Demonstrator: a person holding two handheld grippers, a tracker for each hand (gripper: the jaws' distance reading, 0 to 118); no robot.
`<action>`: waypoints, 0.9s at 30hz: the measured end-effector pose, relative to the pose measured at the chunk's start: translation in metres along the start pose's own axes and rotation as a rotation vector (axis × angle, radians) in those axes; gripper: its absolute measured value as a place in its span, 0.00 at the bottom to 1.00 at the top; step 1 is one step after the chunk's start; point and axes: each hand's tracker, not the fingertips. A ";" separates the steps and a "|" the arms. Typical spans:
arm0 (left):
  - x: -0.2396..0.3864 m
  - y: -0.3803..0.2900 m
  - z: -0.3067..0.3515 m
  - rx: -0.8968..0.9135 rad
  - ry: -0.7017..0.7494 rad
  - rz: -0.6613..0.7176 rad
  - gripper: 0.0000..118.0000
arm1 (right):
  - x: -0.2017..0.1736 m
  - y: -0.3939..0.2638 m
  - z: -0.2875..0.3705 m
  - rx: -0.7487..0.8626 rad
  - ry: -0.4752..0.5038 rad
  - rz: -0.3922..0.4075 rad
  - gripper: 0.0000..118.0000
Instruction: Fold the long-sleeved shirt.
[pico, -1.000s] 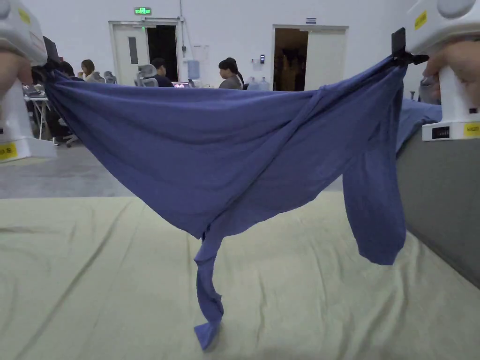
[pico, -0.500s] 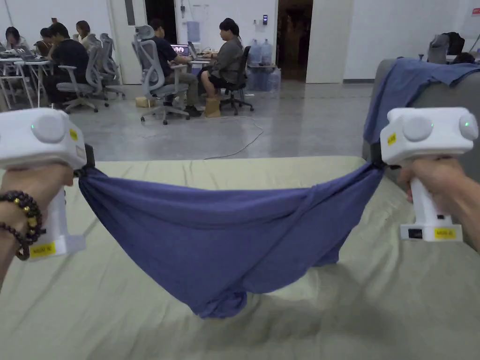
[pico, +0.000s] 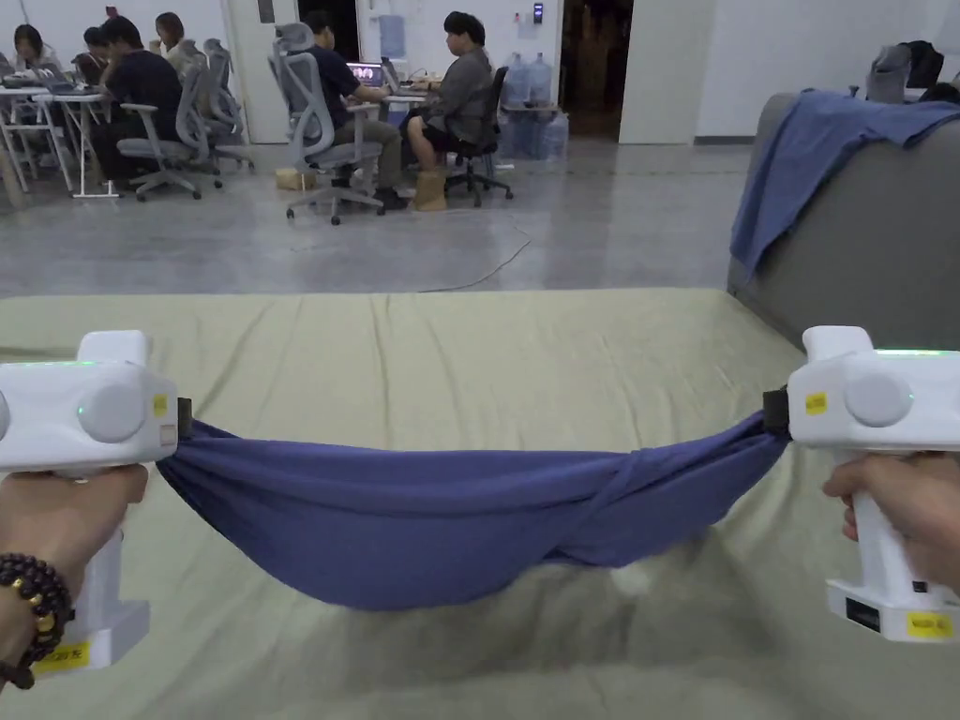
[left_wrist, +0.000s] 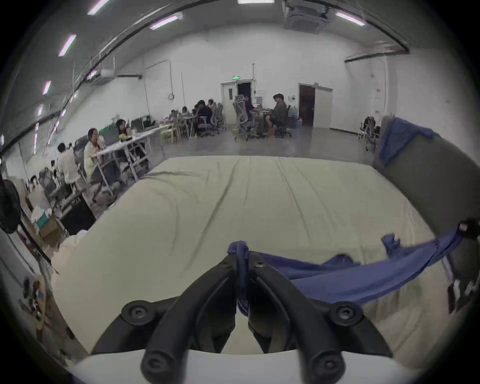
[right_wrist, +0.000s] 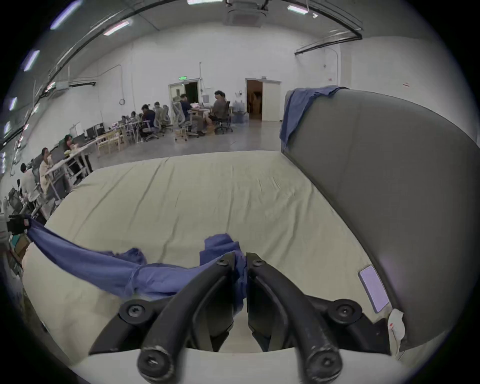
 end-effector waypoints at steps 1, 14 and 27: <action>-0.002 -0.019 0.009 -0.018 -0.005 -0.011 0.03 | 0.001 -0.016 0.011 -0.001 0.002 0.018 0.04; -0.035 -0.288 0.013 -0.408 -0.028 0.004 0.02 | 0.019 -0.269 0.000 -0.456 0.016 0.163 0.04; -0.039 -0.211 0.062 -0.216 -0.027 0.051 0.09 | -0.001 -0.173 0.060 -0.182 0.034 0.150 0.00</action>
